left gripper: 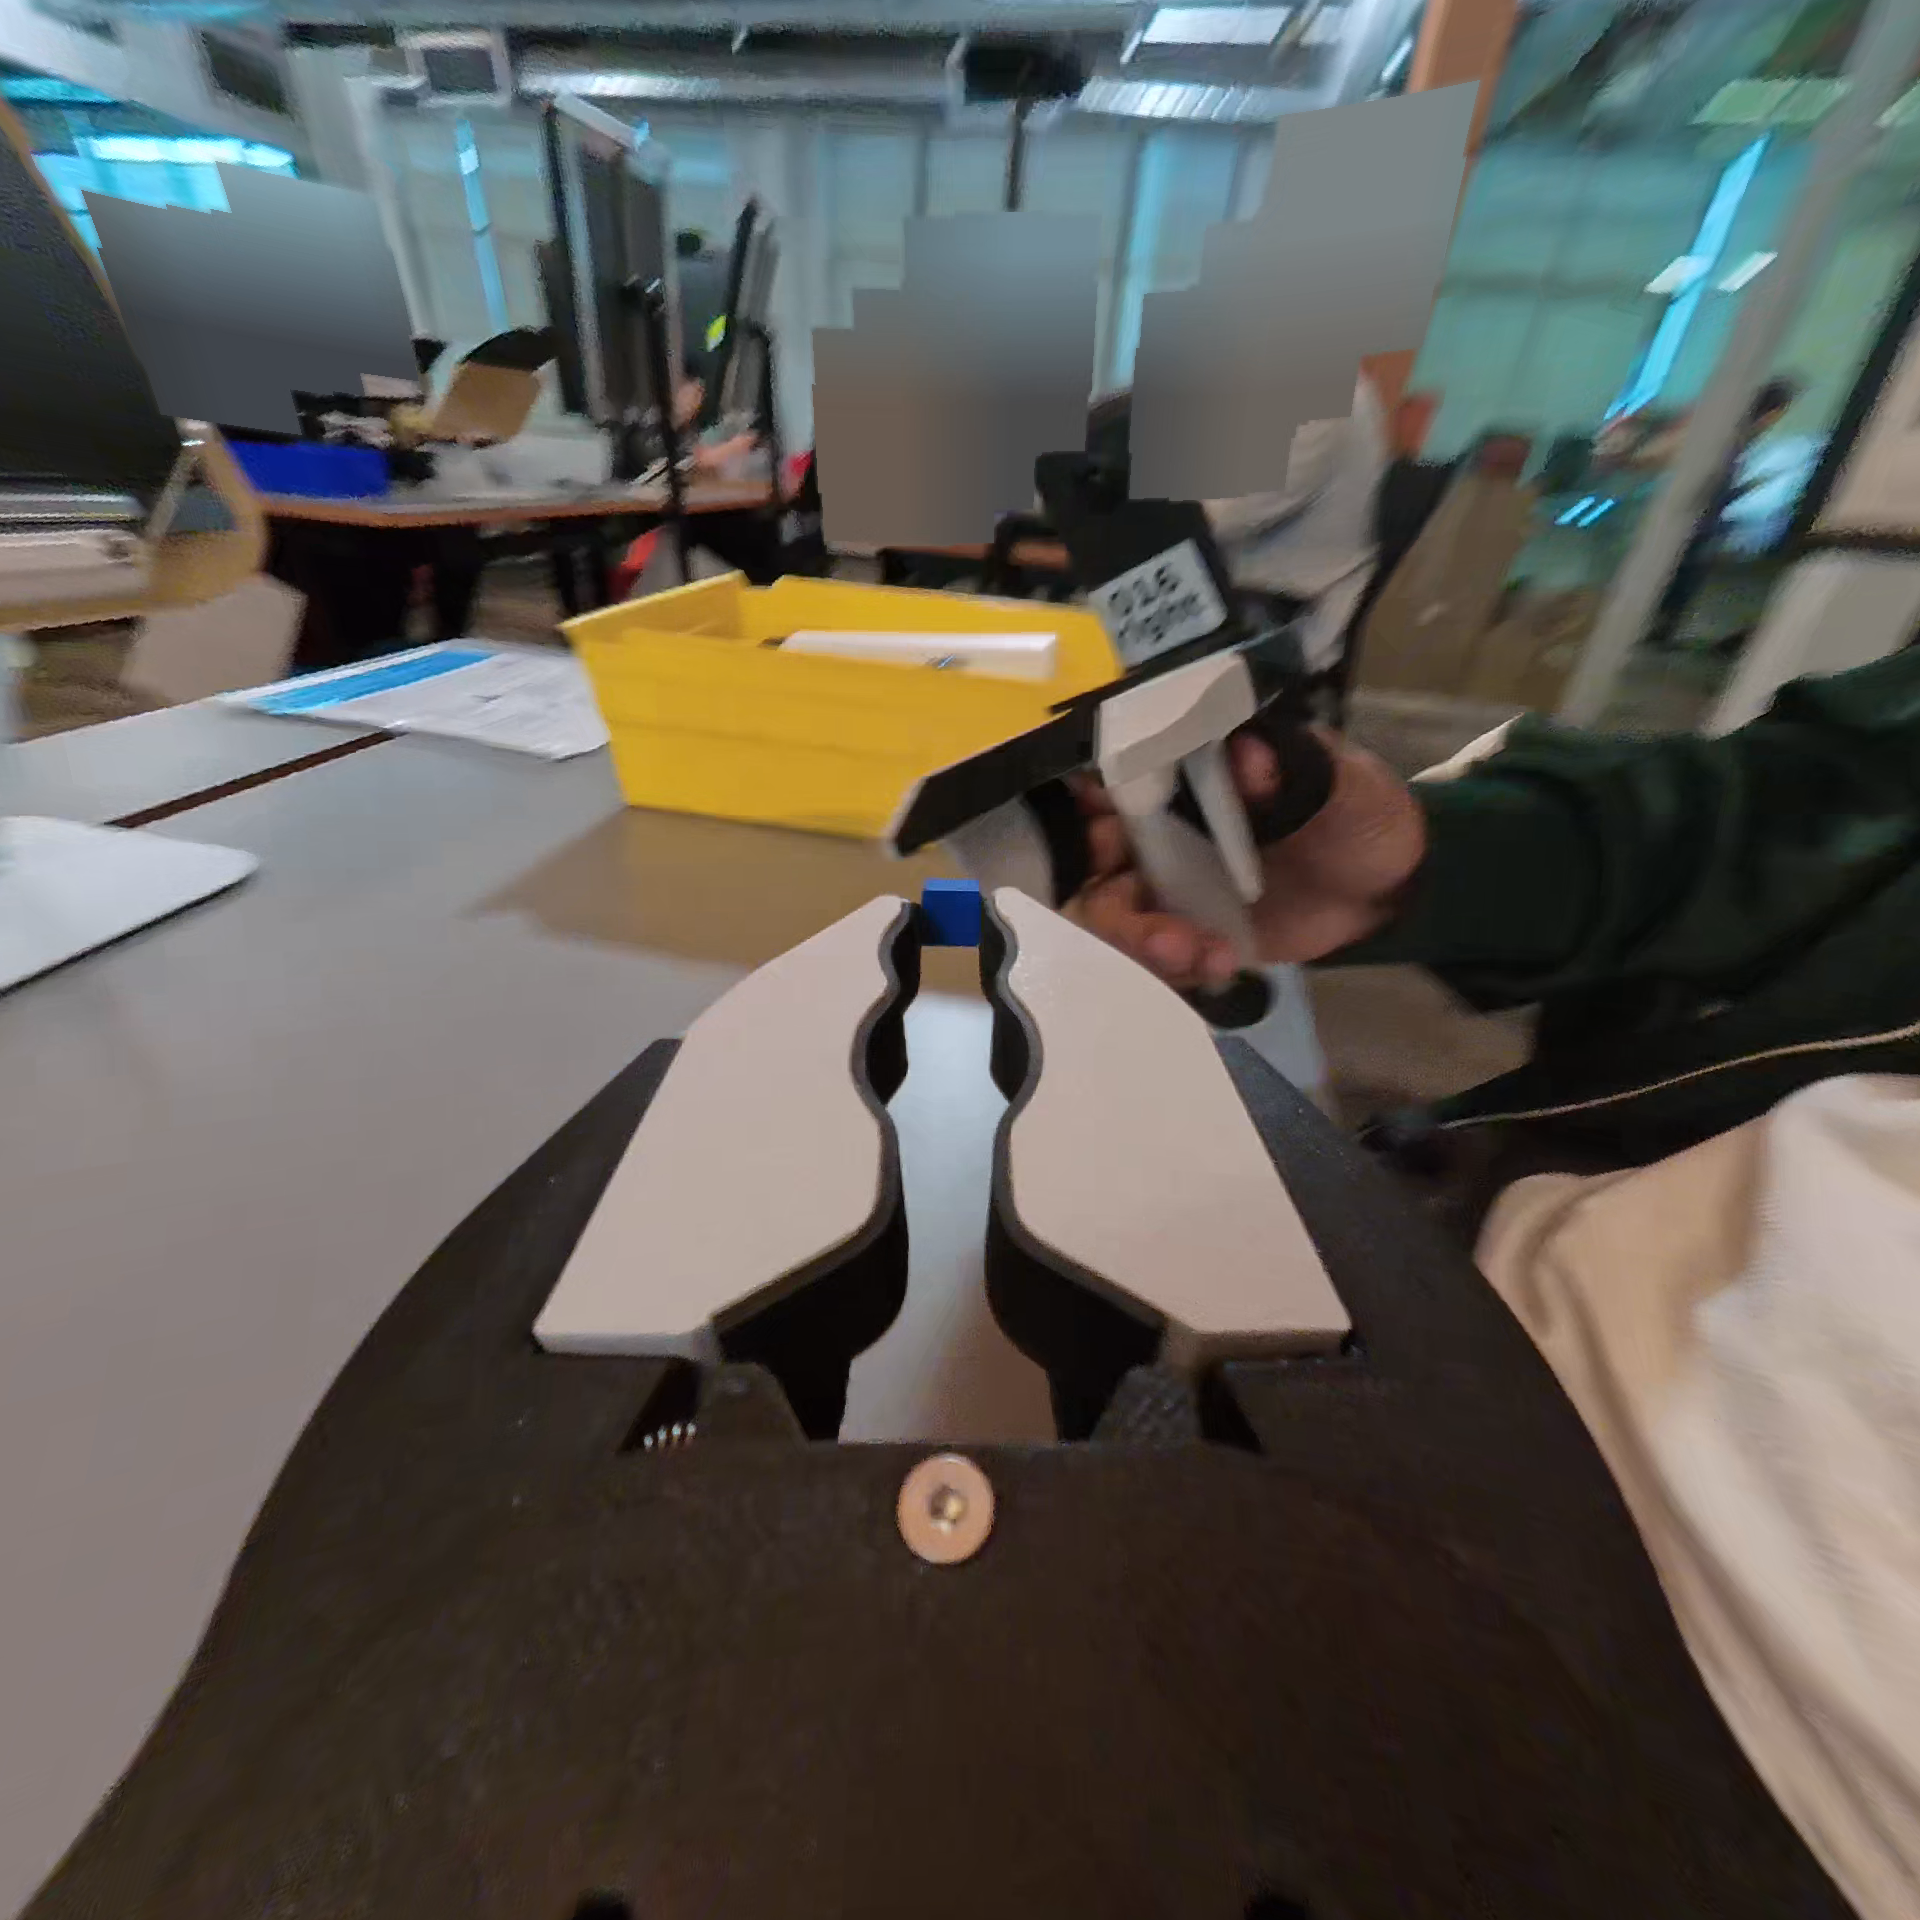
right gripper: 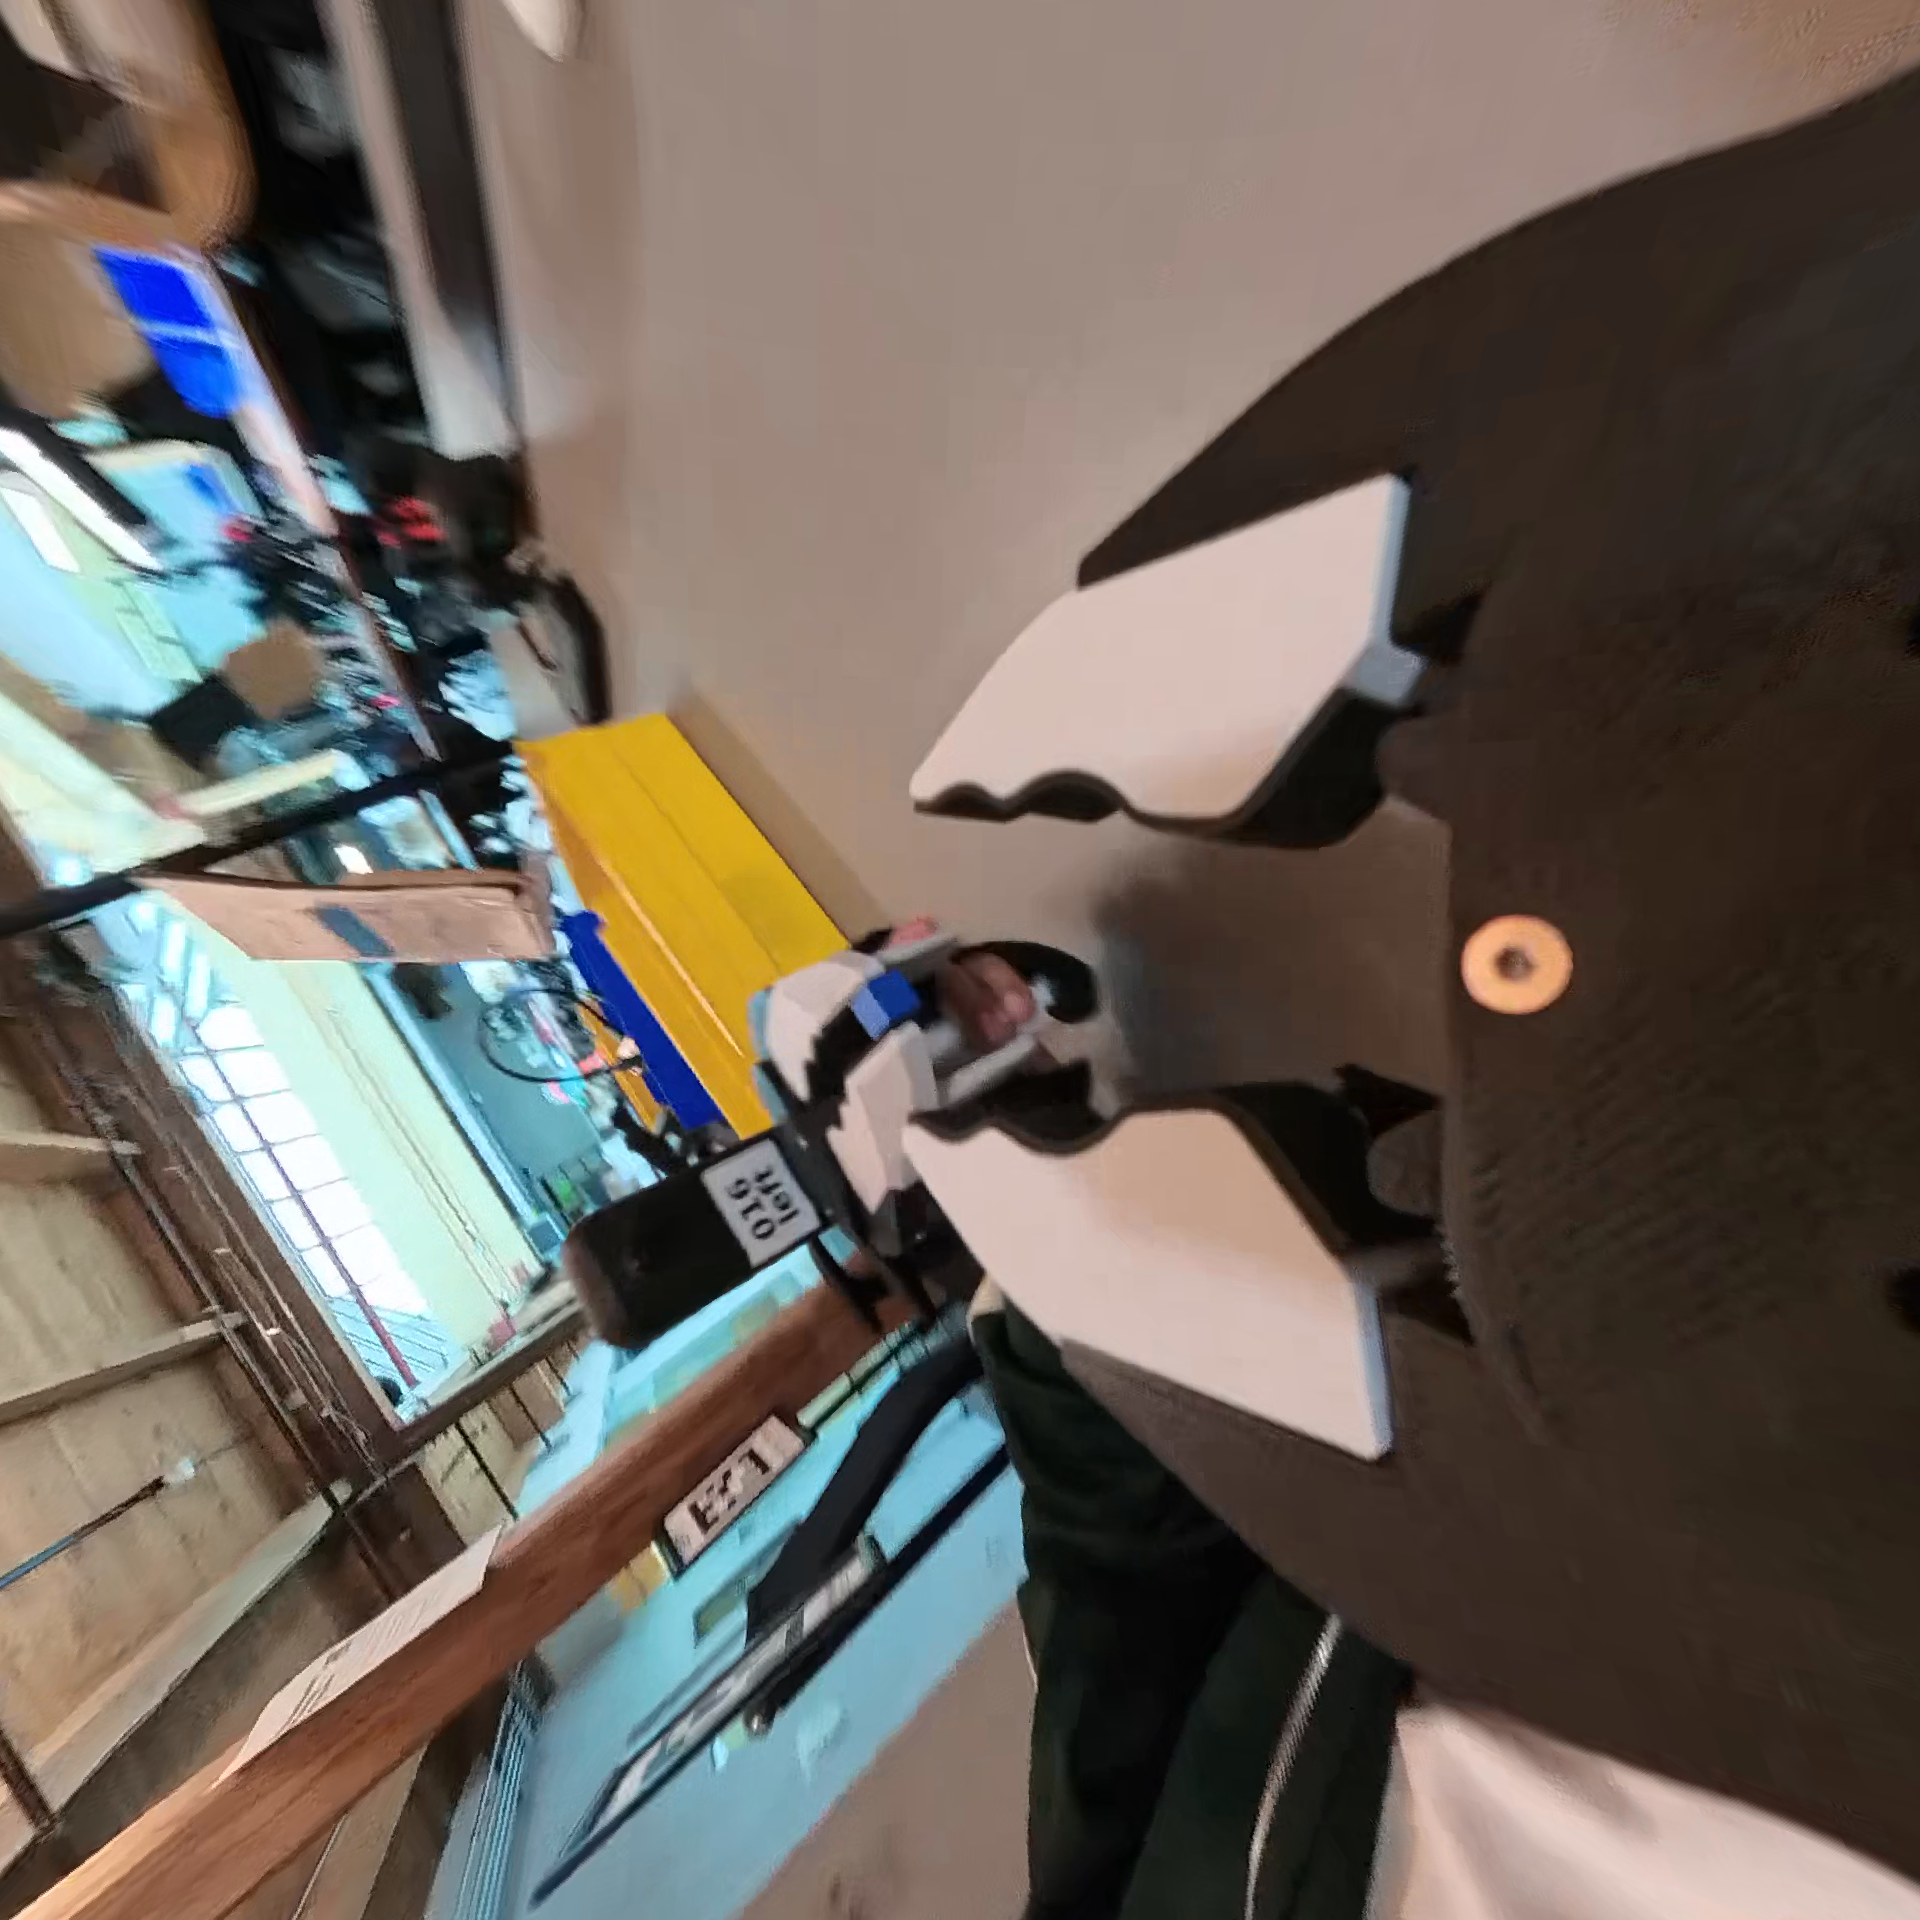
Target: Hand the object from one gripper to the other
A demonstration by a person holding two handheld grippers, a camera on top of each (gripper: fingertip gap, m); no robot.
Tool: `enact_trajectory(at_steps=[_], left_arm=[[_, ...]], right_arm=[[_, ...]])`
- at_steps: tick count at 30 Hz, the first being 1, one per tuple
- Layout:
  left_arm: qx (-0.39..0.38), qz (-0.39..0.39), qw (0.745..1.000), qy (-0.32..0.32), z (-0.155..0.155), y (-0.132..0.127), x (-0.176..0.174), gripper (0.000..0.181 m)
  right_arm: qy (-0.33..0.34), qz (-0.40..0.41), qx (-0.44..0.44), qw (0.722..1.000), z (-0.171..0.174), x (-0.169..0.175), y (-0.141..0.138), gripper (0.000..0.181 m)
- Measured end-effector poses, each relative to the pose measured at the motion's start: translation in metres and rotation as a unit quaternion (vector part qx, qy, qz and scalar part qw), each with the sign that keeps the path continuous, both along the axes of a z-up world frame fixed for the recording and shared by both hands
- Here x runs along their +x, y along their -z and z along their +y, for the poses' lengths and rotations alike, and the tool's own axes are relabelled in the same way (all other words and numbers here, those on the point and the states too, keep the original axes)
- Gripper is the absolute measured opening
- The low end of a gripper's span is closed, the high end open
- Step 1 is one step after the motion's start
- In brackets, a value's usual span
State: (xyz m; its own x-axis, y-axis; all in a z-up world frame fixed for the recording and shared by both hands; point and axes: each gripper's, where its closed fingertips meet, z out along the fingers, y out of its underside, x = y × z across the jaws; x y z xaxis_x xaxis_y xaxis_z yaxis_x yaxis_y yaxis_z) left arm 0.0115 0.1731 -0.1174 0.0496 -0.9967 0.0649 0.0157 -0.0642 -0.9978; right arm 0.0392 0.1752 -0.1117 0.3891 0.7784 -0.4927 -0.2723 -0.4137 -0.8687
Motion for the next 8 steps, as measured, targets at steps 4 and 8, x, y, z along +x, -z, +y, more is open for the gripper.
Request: enact_trajectory(at_steps=[4,8], left_arm=[[0.103,0.124,0.984,-0.070,0.014,0.021,-0.001,0.011],[0.156,0.218,0.961,-0.068,0.011,0.047,0.004,0.012]], right_arm=[[-0.014,-0.025,-0.074,0.997,0.003,-0.003,0.024,0.040],[-0.006,-0.076,-0.088,0.993,0.004,-0.002,0.039,0.030]])
